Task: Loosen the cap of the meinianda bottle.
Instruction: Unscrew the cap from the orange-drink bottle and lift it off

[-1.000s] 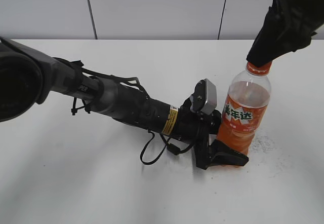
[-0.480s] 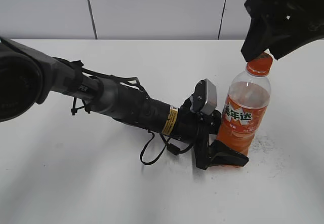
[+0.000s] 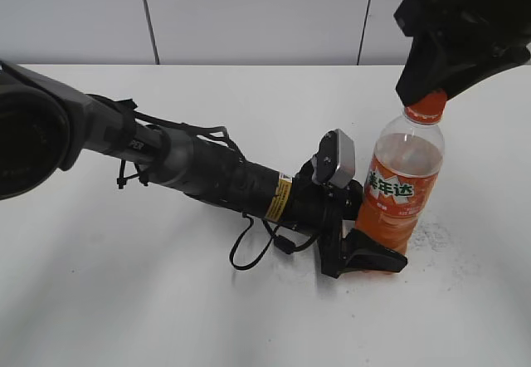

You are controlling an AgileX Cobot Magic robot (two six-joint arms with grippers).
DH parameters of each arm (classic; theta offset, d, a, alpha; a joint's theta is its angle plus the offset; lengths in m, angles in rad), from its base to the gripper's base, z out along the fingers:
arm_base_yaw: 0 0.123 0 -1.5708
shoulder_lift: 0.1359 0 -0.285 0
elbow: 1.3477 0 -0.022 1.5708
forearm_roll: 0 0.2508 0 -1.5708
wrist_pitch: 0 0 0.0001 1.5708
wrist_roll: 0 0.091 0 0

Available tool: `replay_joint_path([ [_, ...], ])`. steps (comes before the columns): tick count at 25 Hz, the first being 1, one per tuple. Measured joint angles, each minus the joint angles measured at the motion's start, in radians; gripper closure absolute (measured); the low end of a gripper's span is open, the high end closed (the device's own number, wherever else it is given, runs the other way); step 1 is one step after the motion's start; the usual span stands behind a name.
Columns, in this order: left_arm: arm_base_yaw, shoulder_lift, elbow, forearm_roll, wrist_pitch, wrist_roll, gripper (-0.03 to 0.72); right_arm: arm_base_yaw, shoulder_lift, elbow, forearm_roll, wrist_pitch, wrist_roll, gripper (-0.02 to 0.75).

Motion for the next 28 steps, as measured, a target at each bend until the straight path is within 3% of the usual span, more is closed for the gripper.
replay_joint_path([
  [6,0.000,0.000,0.000,0.000,0.000,0.000,0.135,0.000,0.000,0.000,0.003,0.000,-0.160,0.467],
  [13,0.000,0.000,0.000,0.000,0.001,-0.001,0.135,0.000,0.000,-0.002,0.004,0.001,-0.727,0.467],
  [16,0.000,0.000,0.000,0.000,0.001,-0.001,0.135,0.000,-0.001,-0.002,0.006,0.003,-0.806,0.467],
  [19,0.000,0.000,0.000,0.000,0.001,-0.001,0.135,0.000,-0.001,-0.002,0.006,0.003,-0.774,0.467],
  [24,0.000,0.000,0.000,0.001,0.000,-0.001,0.135,0.000,-0.001,-0.002,-0.030,0.002,-0.461,0.240],
  [28,0.000,0.000,0.000,0.002,0.000,-0.001,0.135,0.000,-0.001,-0.002,-0.054,0.002,-0.132,0.209],
])
